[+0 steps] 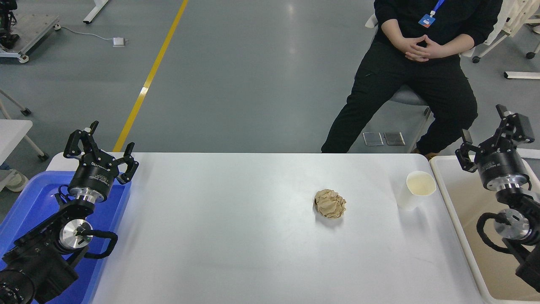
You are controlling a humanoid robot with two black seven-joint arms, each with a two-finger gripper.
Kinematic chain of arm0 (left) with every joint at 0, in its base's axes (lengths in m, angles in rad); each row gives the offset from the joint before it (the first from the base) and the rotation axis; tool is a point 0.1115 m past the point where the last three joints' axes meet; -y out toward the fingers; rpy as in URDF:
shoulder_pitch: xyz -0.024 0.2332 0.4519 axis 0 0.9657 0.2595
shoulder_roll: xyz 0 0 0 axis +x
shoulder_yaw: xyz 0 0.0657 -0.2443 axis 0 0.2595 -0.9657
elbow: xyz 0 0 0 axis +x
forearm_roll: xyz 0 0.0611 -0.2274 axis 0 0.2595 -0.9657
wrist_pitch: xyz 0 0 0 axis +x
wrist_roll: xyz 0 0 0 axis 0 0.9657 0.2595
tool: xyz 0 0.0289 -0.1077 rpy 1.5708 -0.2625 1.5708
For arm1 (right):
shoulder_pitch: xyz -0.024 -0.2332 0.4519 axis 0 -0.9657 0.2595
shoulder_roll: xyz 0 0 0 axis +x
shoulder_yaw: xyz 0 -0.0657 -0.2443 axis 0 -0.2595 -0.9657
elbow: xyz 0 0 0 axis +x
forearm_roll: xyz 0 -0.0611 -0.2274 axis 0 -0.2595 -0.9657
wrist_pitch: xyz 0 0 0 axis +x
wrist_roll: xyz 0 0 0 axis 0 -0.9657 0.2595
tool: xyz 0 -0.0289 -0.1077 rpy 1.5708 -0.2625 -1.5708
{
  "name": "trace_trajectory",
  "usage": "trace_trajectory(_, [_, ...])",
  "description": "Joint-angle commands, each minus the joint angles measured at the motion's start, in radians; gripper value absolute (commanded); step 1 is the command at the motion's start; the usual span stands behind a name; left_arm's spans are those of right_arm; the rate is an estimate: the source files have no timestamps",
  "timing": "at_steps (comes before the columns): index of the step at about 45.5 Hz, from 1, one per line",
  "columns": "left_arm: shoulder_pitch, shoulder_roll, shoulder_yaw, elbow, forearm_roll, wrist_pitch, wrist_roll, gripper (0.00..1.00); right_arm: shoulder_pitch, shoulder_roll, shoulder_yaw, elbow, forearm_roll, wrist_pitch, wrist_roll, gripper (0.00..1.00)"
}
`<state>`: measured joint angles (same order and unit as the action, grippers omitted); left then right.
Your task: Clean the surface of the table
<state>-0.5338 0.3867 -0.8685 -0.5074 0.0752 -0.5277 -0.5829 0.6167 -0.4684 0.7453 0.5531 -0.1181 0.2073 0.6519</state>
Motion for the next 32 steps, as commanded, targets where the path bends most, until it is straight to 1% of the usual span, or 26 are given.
trace_trajectory(1, [0.0,0.0,0.0,0.0,0.0,0.0,0.0,1.0,0.003,0.004,0.0,-0.002,0.0,-0.002,0.0,0.99])
trace_trajectory(32, [0.0,0.0,0.0,0.001,0.0,0.0,0.0,1.0,-0.003,0.004,-0.004,-0.015,0.0,0.003,0.0,0.99])
